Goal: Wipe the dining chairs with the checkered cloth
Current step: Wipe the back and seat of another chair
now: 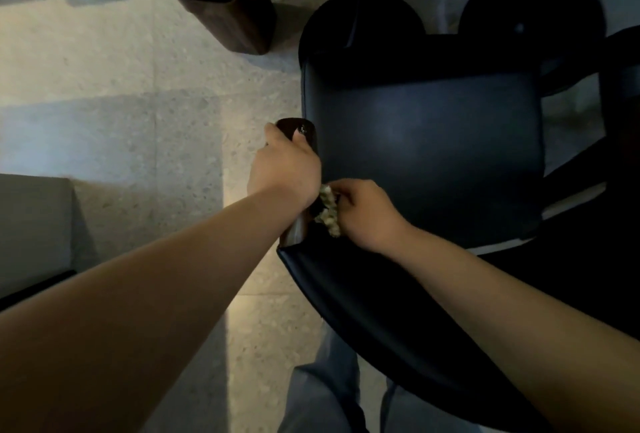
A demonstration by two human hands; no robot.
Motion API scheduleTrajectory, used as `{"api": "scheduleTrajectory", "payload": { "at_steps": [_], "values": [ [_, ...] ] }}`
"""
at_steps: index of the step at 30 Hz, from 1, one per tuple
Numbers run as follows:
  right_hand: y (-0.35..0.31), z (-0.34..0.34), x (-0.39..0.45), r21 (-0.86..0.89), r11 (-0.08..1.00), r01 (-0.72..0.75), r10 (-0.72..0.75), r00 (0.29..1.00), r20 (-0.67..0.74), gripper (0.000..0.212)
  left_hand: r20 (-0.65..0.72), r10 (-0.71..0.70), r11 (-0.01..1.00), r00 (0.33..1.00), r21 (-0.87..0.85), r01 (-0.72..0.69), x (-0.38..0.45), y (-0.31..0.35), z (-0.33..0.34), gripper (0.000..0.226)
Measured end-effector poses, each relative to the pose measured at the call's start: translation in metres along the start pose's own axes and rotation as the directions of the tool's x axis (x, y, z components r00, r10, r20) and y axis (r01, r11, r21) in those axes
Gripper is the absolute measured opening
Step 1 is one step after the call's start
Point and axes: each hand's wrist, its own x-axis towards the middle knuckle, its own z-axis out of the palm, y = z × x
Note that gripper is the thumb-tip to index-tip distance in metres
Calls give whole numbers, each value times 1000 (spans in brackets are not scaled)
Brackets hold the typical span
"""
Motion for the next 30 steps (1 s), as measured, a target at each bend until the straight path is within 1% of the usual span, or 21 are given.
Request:
{"api": "scheduleTrajectory", "payload": {
  "at_steps": [2,3,4,6,7,8,10,14,19,22,25,27,28,29,30],
  "values": [
    [5,-11,2,4,1000,-4,4,999,-43,37,5,-3,1000,1000,-6,3,0,0,-1,49],
    [7,-16,7,26,999,-47,49,996,-80,35,9,-7,1000,1000,-14,7,1,1,-1,48],
    [10,-17,11,84,989,-121,128,989,-78,29,12,-12,1000,1000,-19,13,1,1,-1,49],
    [11,-8,13,219,937,-271,271,962,30,19,9,-18,1000,1000,-23,18,1,1,-2,50],
    [12,0,13,214,927,-308,298,951,78,20,8,-18,1000,1000,-26,18,1,1,-1,50],
    [15,7,13,150,941,-302,291,952,92,23,9,-17,999,1000,-28,18,1,2,-1,50],
    [20,15,15,71,965,-253,250,967,41,24,7,-19,999,1000,-25,19,2,1,-2,52],
    [21,10,8,85,973,-216,219,975,-25,23,3,-14,1000,1000,-10,14,1,3,-3,53],
    [1,2,-25,-14,996,-83,82,994,-78,36,3,-6,1000,1000,-30,6,1,2,-2,57],
    [-16,0,-59,-32,998,49,-52,993,-103,43,5,-3,999,1000,-32,3,2,1,-1,63],
    [-27,2,-101,3,971,239,-236,963,-130,46,16,-3,1000,1000,-18,3,2,1,-1,68],
    [-28,1,-117,49,952,304,-297,949,-109,49,19,-4,1000,1000,-6,4,2,1,-2,67],
    [-27,-2,-118,98,949,301,-291,952,-97,48,20,-4,1000,1000,-1,4,1,1,-2,67],
    [-23,-7,-111,147,953,264,-251,962,-105,47,22,-2,1000,1000,3,2,1,1,-3,68],
    [-17,-10,-97,180,965,193,-170,976,-134,45,23,0,1000,1000,7,0,1,1,-3,70]
  ]
}}
